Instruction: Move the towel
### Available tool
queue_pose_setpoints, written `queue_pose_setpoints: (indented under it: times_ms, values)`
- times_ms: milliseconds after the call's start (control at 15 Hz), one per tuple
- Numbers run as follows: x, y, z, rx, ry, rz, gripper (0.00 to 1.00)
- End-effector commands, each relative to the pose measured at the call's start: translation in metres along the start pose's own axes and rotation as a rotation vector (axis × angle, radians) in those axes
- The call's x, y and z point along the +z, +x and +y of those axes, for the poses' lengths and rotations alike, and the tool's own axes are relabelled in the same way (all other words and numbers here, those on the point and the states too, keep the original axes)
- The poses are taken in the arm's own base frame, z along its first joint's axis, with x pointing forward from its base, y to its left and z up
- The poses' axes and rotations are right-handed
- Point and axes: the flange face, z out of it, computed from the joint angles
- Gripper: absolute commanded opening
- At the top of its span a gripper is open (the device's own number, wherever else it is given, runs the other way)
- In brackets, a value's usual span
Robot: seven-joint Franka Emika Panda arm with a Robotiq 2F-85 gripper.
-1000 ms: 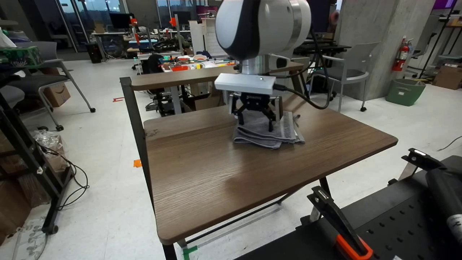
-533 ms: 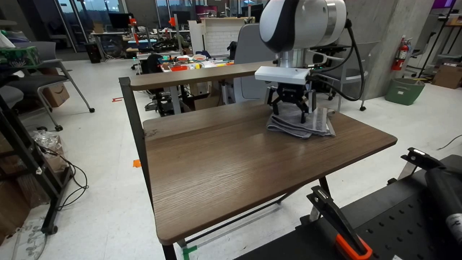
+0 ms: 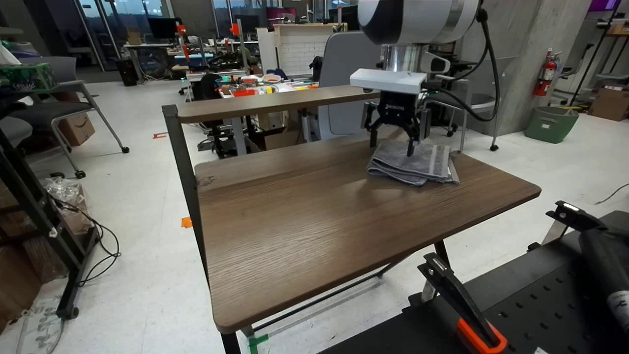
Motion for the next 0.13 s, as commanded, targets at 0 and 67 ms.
queue_pose_setpoints:
  times_ms: [0, 67]
  values:
    - [-0.0106, -0.0051, -0.0011, -0.026, 0.012, -0.016, 1.0]
    - [-0.0204, -0.01, -0.0001, -0.046, 0.016, -0.026, 1.0]
